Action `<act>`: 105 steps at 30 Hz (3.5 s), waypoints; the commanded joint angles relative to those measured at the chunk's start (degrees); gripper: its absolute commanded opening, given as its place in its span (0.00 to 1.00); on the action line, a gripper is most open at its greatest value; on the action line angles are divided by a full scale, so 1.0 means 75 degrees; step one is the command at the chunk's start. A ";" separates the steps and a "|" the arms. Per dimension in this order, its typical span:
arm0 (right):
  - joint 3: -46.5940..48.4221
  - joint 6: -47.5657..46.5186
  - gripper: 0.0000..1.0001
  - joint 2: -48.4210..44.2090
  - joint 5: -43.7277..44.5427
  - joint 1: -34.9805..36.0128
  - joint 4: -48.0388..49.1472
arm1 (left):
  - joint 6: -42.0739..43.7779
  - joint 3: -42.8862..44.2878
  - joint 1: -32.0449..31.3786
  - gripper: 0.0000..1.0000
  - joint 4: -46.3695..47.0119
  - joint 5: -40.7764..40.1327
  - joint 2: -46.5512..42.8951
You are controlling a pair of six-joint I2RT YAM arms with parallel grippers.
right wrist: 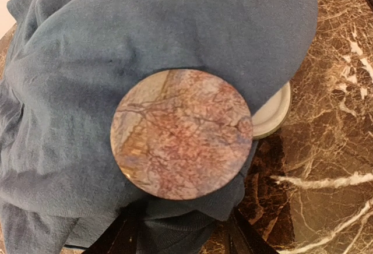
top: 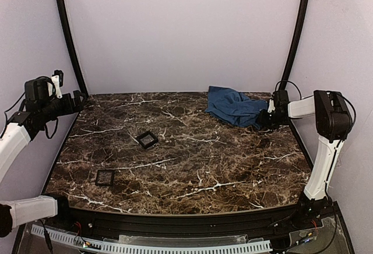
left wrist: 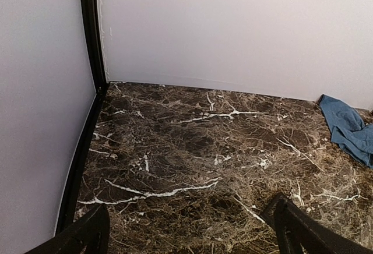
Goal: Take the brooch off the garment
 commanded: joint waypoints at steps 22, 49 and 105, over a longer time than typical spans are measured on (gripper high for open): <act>-0.2697 0.0106 0.00 -0.6112 -0.0484 0.1909 -0.0105 | 0.0057 -0.0416 -0.1332 1.00 0.0617 0.1201 -0.0386; 0.1393 0.0548 0.00 -0.5661 -0.3437 0.4509 -0.0248 | 0.0259 0.1329 -0.6678 1.00 0.4247 0.0442 0.3824; 0.0785 -0.0158 0.00 -0.5849 -0.0853 0.4566 -0.1276 | -0.0038 0.2614 -0.7704 0.01 0.3684 -0.2782 0.4895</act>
